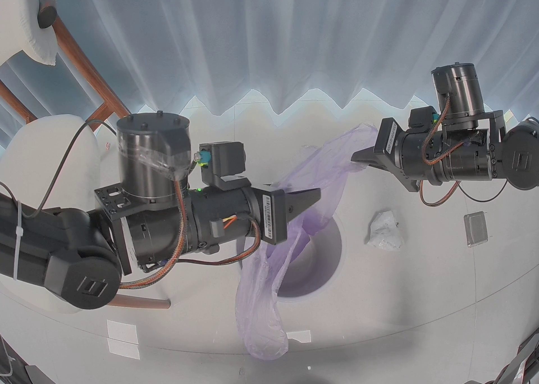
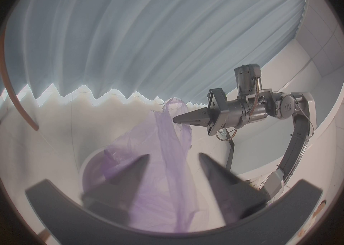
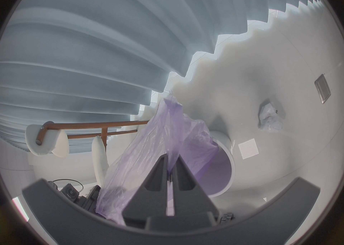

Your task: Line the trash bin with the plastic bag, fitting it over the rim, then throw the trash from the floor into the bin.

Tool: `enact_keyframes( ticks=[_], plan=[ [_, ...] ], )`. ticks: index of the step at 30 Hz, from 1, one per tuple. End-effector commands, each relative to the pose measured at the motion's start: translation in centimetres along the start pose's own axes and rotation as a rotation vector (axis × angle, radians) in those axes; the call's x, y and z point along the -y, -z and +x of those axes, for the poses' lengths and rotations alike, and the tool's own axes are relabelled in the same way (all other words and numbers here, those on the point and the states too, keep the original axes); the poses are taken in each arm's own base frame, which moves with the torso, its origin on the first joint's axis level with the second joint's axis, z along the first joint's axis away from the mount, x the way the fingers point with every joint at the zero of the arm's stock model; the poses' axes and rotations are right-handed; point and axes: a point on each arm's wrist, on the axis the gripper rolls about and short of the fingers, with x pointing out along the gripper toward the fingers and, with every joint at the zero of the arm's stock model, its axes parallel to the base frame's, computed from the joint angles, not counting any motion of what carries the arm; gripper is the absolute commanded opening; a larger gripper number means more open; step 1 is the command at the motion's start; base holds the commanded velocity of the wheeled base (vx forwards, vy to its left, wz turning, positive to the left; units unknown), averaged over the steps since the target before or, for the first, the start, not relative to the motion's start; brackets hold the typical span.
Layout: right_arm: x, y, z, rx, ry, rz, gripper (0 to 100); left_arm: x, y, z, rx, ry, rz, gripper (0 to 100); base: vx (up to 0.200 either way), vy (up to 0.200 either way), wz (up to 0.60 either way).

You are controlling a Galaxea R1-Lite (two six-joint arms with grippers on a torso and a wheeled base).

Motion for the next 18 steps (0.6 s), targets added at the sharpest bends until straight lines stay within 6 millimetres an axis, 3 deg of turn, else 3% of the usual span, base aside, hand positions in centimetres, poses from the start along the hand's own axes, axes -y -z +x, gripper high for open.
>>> enact_keyframes(
  ticks=[1, 10, 18],
  plan=[
    [0.1, -0.7, -1.1, 0.027, -0.008, -0.019, 0, 0.3, -0.5, -0.8, 0.02, 0.001, -0.036, 100, 0.0, 0.0, 0.0],
    [0.6, -1.1, -1.5, 0.013, -0.024, -0.013, 0, -0.7, 2.1, -4.6, -0.029, -0.077, -0.099, 100, 0.0, 0.0, 0.0],
    [0.6, -1.1, -1.4, 0.014, -0.024, -0.024, 0, -1.0, 3.2, -4.4, -0.072, -0.092, -0.098, 100, 0.0, 0.0, 0.0]
  ],
)
